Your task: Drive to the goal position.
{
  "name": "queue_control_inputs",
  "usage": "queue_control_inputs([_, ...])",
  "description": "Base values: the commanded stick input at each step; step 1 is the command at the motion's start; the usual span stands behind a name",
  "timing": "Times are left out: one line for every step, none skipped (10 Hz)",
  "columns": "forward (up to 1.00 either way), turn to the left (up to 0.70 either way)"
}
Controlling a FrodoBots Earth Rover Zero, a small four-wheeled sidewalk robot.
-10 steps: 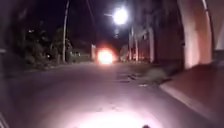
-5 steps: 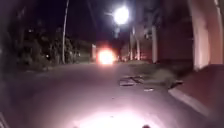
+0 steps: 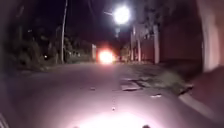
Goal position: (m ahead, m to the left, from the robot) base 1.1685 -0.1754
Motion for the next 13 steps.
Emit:
queue_control_inputs([0.7,0.0])
queue_control_inputs([0.7,0.0])
queue_control_inputs([0.7,0.0])
queue_control_inputs([0.7,0.0])
queue_control_inputs([0.7,0.01])
queue_control_inputs([0.7,0.18])
queue_control_inputs([0.7,0.35])
queue_control_inputs([0.7,0.35])
queue_control_inputs([0.7,0.35])
queue_control_inputs([0.7,0.35])
queue_control_inputs([0.7,0.3])
queue_control_inputs([0.7,0.21])
queue_control_inputs([0.7,0.13])
